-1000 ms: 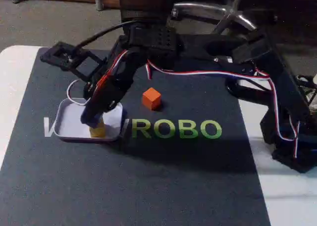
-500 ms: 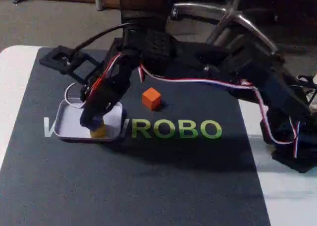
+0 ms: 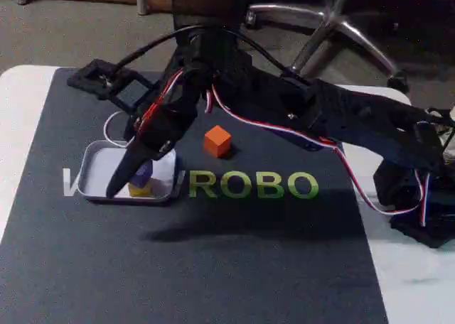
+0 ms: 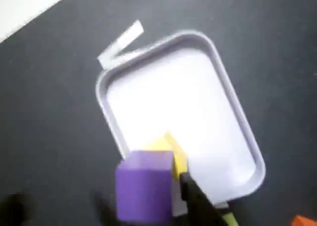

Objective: Move blocks one by one until all three blocks are in the tray.

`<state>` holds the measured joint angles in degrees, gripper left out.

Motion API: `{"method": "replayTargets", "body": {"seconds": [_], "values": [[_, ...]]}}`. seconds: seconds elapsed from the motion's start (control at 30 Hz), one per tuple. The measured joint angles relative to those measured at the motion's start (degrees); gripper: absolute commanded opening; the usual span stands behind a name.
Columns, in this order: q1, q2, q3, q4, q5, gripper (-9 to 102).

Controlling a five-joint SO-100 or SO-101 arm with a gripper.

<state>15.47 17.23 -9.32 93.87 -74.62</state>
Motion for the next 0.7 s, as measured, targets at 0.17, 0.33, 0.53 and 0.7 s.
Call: {"method": "replayTargets", "body": {"seconds": [0.17,0.33,0.53,0.7], "values": [[0.6,0.3,0.0,2.1,-0.2,38],[2.1,4.0,0.0,3.2,0.2,34],[3.7,9.1,0.0,3.3,1.5,21],[4.7,10.4,0.0,3.6,2.1,-8]]}}
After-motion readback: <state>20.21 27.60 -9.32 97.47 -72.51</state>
